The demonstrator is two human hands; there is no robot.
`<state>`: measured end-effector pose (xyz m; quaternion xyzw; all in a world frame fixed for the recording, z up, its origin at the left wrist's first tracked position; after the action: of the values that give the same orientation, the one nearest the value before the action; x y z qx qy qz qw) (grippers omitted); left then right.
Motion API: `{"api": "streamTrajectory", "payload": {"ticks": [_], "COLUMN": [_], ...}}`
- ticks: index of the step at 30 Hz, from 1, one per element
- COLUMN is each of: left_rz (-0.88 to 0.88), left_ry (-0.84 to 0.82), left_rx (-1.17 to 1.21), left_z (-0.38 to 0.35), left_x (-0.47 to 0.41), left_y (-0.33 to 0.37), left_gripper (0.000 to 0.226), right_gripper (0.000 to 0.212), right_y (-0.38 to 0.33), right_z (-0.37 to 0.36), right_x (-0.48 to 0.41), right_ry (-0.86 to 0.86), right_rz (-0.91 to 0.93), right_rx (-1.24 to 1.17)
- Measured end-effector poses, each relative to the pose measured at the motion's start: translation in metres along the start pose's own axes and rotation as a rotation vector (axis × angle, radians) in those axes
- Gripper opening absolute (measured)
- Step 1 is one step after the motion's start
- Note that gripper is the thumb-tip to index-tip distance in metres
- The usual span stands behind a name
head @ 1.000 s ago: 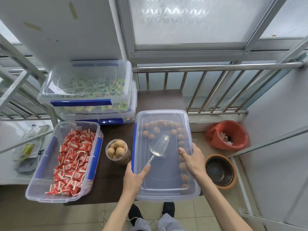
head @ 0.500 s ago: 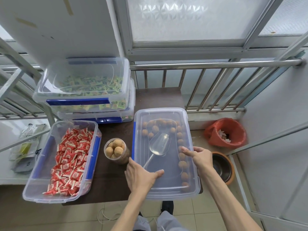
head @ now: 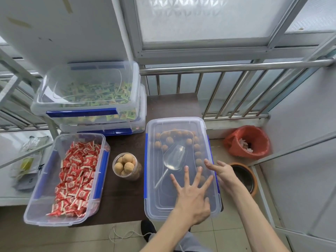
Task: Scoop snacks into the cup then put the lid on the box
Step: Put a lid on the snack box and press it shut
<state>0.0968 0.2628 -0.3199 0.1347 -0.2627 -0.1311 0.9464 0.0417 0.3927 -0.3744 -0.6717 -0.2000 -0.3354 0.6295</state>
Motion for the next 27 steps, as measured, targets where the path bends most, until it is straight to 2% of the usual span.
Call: {"api": "streamTrajectory", "payload": {"ticks": [1, 2, 4, 5, 6, 8, 10, 12, 14, 21, 27], "left_rz": [0.004, 0.007, 0.008, 0.010, 0.012, 0.014, 0.005, -0.003, -0.007, -0.009, -0.023], "left_ry": [-0.004, -0.010, -0.036, -0.048, -0.054, -0.056, -0.057, -0.046, -0.022, -0.065, -0.040], "left_rx": [-0.011, -0.023, -0.077, -0.109, -0.130, -0.132, -0.110, -0.097, -0.091, -0.125, -0.116], "left_z": [0.000, 0.000, -0.002, -0.004, -0.005, -0.006, -0.006, -0.008, -0.008, -0.011, -0.012], "left_x": [-0.001, -0.002, -0.003, -0.003, -0.003, -0.003, -0.002, -0.001, -0.002, -0.003, -0.003], "left_y": [0.002, 0.003, 0.003, 0.003, 0.003, 0.004, 0.005, 0.004, 0.003, 0.005, 0.007], "left_gripper": [0.073, 0.073, 0.080, 0.084, 0.086, 0.086, 0.087, 0.088, 0.089, 0.088, 0.088], "right_gripper": [0.137, 0.121, 0.069, 0.049, 0.043, 0.044, 0.036, 0.026, 0.019, 0.023, 0.023], "right_y": [-0.007, -0.011, -0.021, -0.026, -0.031, -0.046, -0.060, -0.063, -0.065, -0.062, -0.060], "right_z": [0.002, 0.003, -0.002, -0.003, -0.003, -0.006, -0.013, -0.020, -0.023, -0.020, -0.022], "right_x": [0.002, 0.003, 0.012, 0.015, 0.015, 0.020, 0.027, 0.031, 0.032, 0.029, 0.031], "right_ry": [0.013, 0.006, -0.037, -0.030, 0.003, 0.098, 0.201, 0.244, 0.272, 0.439, 0.468], "right_rz": [0.032, 0.050, 0.068, 0.084, 0.128, 0.232, 0.323, 0.361, 0.351, 0.262, 0.283], "right_rx": [0.040, 0.082, 0.156, 0.187, 0.225, 0.369, 0.575, 0.661, 0.688, 0.687, 0.679]}}
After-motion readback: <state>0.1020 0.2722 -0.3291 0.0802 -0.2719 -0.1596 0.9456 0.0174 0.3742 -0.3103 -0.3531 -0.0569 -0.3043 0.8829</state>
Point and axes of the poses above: each hand's wrist, its own x-axis away from the middle knuckle, its own z-axis out of the back of the hand, y = z × x, the point moved 9 cm from there along -x, towards the middle knuckle, and after that the axes turned 4 degrees about z, right-handed, at the moved point
